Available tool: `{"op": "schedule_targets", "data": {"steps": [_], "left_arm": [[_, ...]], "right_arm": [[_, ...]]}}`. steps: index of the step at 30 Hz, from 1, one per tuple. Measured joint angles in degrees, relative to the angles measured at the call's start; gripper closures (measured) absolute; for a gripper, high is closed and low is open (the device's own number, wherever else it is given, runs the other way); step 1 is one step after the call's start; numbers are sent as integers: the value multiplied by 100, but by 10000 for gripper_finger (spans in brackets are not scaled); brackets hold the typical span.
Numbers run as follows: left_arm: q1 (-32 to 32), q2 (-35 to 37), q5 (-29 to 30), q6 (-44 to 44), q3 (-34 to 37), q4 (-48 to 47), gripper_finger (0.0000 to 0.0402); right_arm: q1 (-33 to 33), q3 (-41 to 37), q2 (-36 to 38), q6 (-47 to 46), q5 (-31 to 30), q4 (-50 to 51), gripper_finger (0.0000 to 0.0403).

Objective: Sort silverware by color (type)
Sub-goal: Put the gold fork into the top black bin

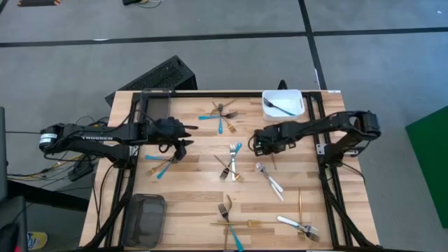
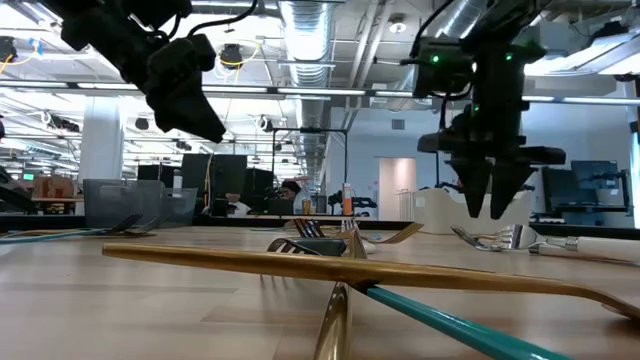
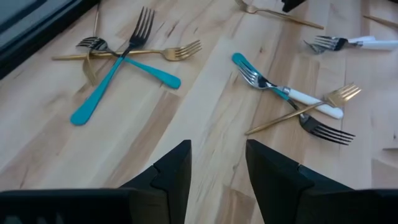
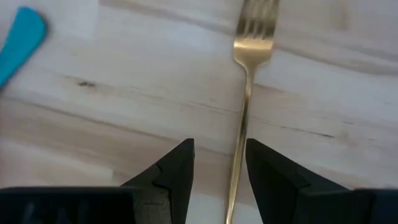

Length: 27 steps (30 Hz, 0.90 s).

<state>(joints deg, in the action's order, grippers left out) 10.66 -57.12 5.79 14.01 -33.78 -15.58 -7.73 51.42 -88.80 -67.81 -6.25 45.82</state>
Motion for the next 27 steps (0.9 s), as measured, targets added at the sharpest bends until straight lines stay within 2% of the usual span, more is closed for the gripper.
{"op": "schedule_targets", "data": {"steps": [5,9,12,15,19,22,24,25,27], "left_arm": [[133,2,-62,102,-17,-52,262],[146,2,-60,262,-17,-53,262],[146,2,-65,301,-17,-49,262],[146,2,-175,301,-17,-50,262],[240,2,-624,497,-17,189,262],[512,57,-1651,633,-17,976,262],[635,57,-2033,642,-21,1547,262],[676,55,-2033,646,-21,1683,262],[750,50,-1577,833,-21,1917,262]], "right_arm": [[-101,5,-275,402,45,-22,235],[-104,23,-776,669,80,-203,252],[-132,46,-990,835,245,-293,278],[-120,123,-1113,999,316,-302,322],[-123,267,-1008,1246,337,-289,386],[-184,421,-826,1395,387,-657,381],[-254,564,-584,1423,375,-1063,379],[-291,632,-443,1476,383,-1292,381],[-344,693,-217,1668,342,-1840,387]]}}
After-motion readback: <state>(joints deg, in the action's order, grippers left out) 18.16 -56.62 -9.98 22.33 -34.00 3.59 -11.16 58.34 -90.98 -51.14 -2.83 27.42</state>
